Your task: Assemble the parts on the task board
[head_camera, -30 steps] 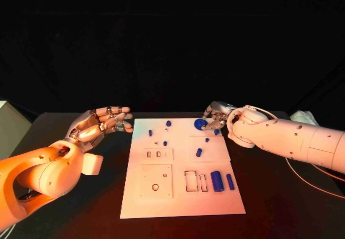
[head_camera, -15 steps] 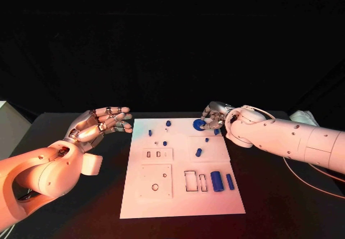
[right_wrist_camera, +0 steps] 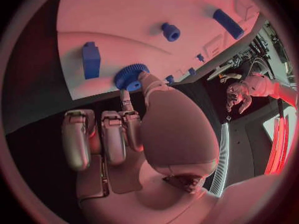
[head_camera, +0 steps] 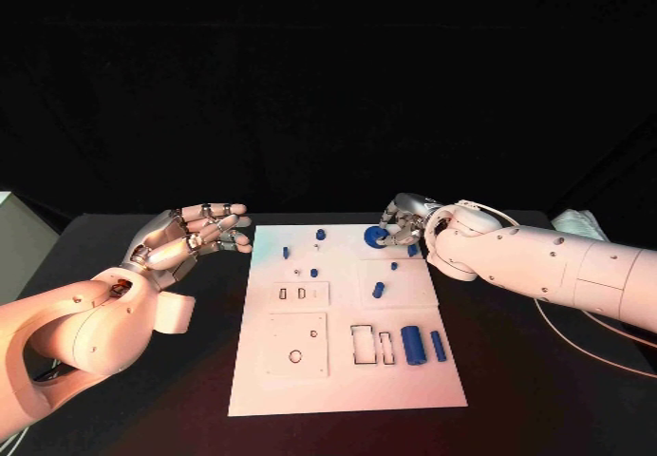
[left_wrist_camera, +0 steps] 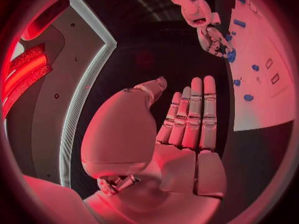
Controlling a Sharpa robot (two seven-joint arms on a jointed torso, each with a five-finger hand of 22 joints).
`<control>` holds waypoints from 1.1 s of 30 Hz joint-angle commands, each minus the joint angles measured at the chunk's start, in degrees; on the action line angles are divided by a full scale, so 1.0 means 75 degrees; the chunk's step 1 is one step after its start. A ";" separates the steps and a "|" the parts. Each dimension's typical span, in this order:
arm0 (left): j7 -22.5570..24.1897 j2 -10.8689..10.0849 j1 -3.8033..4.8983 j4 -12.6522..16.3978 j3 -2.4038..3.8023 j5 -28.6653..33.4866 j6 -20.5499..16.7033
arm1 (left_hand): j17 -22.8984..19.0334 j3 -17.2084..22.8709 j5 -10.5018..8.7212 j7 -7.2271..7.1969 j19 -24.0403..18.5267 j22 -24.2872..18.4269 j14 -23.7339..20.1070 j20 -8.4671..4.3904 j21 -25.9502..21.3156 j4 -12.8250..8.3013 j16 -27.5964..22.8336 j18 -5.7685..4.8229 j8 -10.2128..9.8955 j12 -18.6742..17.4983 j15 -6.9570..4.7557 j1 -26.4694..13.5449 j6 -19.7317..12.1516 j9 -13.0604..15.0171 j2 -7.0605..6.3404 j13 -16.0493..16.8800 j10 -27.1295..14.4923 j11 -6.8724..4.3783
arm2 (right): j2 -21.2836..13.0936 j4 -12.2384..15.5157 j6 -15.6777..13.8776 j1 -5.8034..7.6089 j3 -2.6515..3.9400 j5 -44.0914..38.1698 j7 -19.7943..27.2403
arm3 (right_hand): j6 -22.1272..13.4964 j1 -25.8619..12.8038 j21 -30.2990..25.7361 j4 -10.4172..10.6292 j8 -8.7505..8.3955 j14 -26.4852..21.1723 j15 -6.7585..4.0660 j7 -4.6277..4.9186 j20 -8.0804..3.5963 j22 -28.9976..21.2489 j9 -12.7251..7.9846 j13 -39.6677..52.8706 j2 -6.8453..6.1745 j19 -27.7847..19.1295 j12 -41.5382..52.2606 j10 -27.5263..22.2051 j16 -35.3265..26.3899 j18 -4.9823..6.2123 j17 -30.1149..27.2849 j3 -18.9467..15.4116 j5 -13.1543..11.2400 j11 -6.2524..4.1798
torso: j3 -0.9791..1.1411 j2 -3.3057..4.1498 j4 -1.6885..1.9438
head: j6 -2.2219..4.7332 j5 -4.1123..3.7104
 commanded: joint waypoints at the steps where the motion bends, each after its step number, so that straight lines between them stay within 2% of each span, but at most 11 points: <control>1: 0.0024 0.0020 0.0008 0.0004 0.0006 -0.0030 0.0154 | 0.0007 0.0001 -0.0023 0.0285 -0.0049 0.0006 -0.0052 0.0022 0.0034 -0.0060 0.0035 0.0054 -0.0029 -0.0031 0.0011 -0.0031 -0.0047 -0.0003 0.0020 0.0012 -0.0028 0.0014 | 0.0014 0.0019 0.0124 -0.0030 -0.0015 -0.0158 -0.0060 | 0.0054 -0.0011 0.0064 0.0042 0.0040 0.0805 -0.0013 -0.0001 0.0000 0.1469 0.0001 0.1406 -0.0010 0.0480 0.0021 0.0263 0.0038 -0.0080 0.1995 0.0023 0.0019 -0.0039 | 0.0002 0.0000 -0.0006 | -0.0008 0.0009; 5: 0.0021 0.0021 0.0008 0.0001 0.0006 -0.0030 0.0157 | 0.0007 0.0001 -0.0023 0.0285 -0.0049 0.0006 -0.0052 0.0022 0.0034 -0.0060 0.0035 0.0054 -0.0029 -0.0031 0.0011 -0.0031 -0.0047 -0.0003 0.0020 0.0012 -0.0028 0.0014 | 0.0014 0.0056 -0.0037 -0.0036 -0.0016 -0.0299 -0.0076 | 0.0174 0.0094 0.0115 0.0049 0.0106 0.0807 -0.0037 -0.0040 -0.0012 0.1533 0.0017 0.1464 0.0068 0.0516 0.0061 0.0315 0.0041 -0.0095 0.2004 0.0164 0.0078 -0.0073 | 0.0002 -0.0003 -0.0012 | -0.0003 0.0008; 8: 0.0019 0.0021 0.0008 -0.0003 0.0006 -0.0030 0.0157 | 0.0007 0.0001 -0.0023 0.0285 -0.0049 0.0006 -0.0052 0.0022 0.0034 -0.0060 0.0035 0.0054 -0.0029 -0.0031 0.0011 -0.0031 -0.0047 -0.0003 0.0020 0.0012 -0.0028 0.0014 | 0.0008 0.0105 -0.0284 -0.0040 -0.0016 -0.0421 -0.0081 | 0.0349 0.0214 0.0190 0.0035 0.0197 0.0809 -0.0086 -0.0102 -0.0050 0.1626 0.0038 0.1558 0.0163 0.0572 0.0131 0.0404 0.0043 -0.0119 0.2011 0.0392 0.0122 -0.0130 | 0.0006 0.0000 -0.0007 | 0.0002 0.0007; 9: 0.0019 0.0022 0.0008 -0.0005 0.0006 -0.0030 0.0158 | 0.0007 0.0001 -0.0023 0.0285 -0.0049 0.0006 -0.0052 0.0022 0.0034 -0.0060 0.0035 0.0054 -0.0029 -0.0031 0.0011 -0.0031 -0.0047 -0.0003 0.0020 0.0012 -0.0028 0.0014 | 0.0004 0.0128 -0.0384 -0.0041 -0.0016 -0.0474 -0.0075 | 0.0398 0.0257 0.0204 0.0023 0.0218 0.0809 -0.0109 -0.0124 -0.0072 0.1644 0.0038 0.1594 0.0178 0.0583 0.0157 0.0438 0.0043 -0.0124 0.2011 0.0520 0.0035 -0.0151 | 0.0008 -0.0001 -0.0007 | 0.0007 0.0007; 11: 0.0018 0.0023 0.0008 -0.0011 0.0006 -0.0030 0.0160 | 0.0007 0.0001 -0.0023 0.0285 -0.0049 0.0006 -0.0052 0.0022 0.0034 -0.0060 0.0035 0.0054 -0.0029 -0.0031 0.0011 -0.0031 -0.0047 -0.0003 0.0020 0.0012 -0.0028 0.0014 | -0.0007 0.0183 -0.0563 -0.0042 -0.0016 -0.0581 -0.0062 | 0.0450 0.0292 0.0240 0.0006 0.0242 0.0809 -0.0129 -0.0146 -0.0092 0.1688 0.0038 0.1636 0.0186 0.0610 0.0187 0.0476 0.0043 -0.0136 0.2011 0.0664 0.0057 -0.0173 | 0.0009 -0.0004 -0.0006 | 0.0009 0.0007; 17: 0.0019 0.0021 0.0007 -0.0036 0.0006 -0.0030 0.0161 | 0.0007 0.0001 -0.0023 0.0285 -0.0049 0.0006 -0.0052 0.0022 0.0034 -0.0060 0.0035 0.0054 -0.0029 -0.0031 0.0011 -0.0031 -0.0047 -0.0003 0.0020 0.0012 -0.0028 0.0014 | -0.0102 0.0566 -0.1110 -0.0043 -0.0014 -0.1000 -0.0107 | 0.0526 0.0238 0.0345 0.0017 0.0279 0.0809 -0.0154 -0.0169 -0.0119 0.1814 0.0040 0.1716 0.0139 0.0689 0.0247 0.0546 0.0043 -0.0171 0.2011 0.0849 0.0169 -0.0197 | 0.0009 -0.0005 -0.0019 | 0.0019 0.0020; 22: 0.0019 0.0021 0.0007 -0.0059 0.0006 -0.0030 0.0167 | 0.0007 0.0001 -0.0023 0.0285 -0.0049 0.0006 -0.0052 0.0022 0.0034 -0.0060 0.0035 0.0054 -0.0029 -0.0031 0.0011 -0.0031 -0.0047 -0.0003 0.0020 0.0012 -0.0028 0.0014 | -0.0172 0.1047 -0.1444 -0.0031 -0.0008 -0.1479 -0.0250 | 0.0568 0.0042 0.0458 0.0095 0.0303 0.0809 -0.0163 -0.0180 -0.0133 0.1947 0.0040 0.1801 0.0030 0.0774 0.0313 0.0620 0.0043 -0.0209 0.2011 0.0930 -0.0025 -0.0206 | 0.0004 -0.0009 -0.0018 | 0.0040 0.0008; 28: 0.0019 0.0018 0.0007 -0.0069 0.0006 -0.0030 0.0169 | 0.0007 0.0001 -0.0023 0.0285 -0.0049 0.0006 -0.0052 0.0022 0.0034 -0.0060 0.0035 0.0054 -0.0029 -0.0031 0.0011 -0.0031 -0.0047 -0.0003 0.0020 0.0012 -0.0028 0.0014 | -0.0130 0.1514 -0.1563 -0.0020 -0.0004 -0.1896 -0.0366 | 0.0591 0.0002 0.0508 0.0109 0.0318 0.0809 -0.0167 -0.0189 -0.0136 0.2006 0.0044 0.1820 0.0009 0.0812 0.0328 0.0636 0.0043 -0.0226 0.2011 0.0945 -0.0068 -0.0211 | -0.0004 -0.0003 0.0007 | 0.0059 -0.0002; 33: 0.0018 0.0015 0.0007 -0.0066 0.0006 -0.0030 0.0171 | 0.0007 0.0001 -0.0023 0.0285 -0.0049 0.0006 -0.0052 0.0022 0.0034 -0.0060 0.0035 0.0054 -0.0029 -0.0031 0.0011 -0.0031 -0.0047 -0.0003 0.0020 0.0012 -0.0028 0.0014 | 0.0050 0.1659 -0.1503 -0.0030 -0.0008 -0.2125 -0.0372 | 0.0587 -0.0060 0.0509 0.0139 0.0318 0.0809 -0.0170 -0.0188 -0.0140 0.2007 0.0041 0.1811 -0.0017 0.0812 0.0320 0.0629 0.0043 -0.0226 0.2011 0.0954 -0.0125 -0.0213 | -0.0013 -0.0003 0.0011 | 0.0059 0.0020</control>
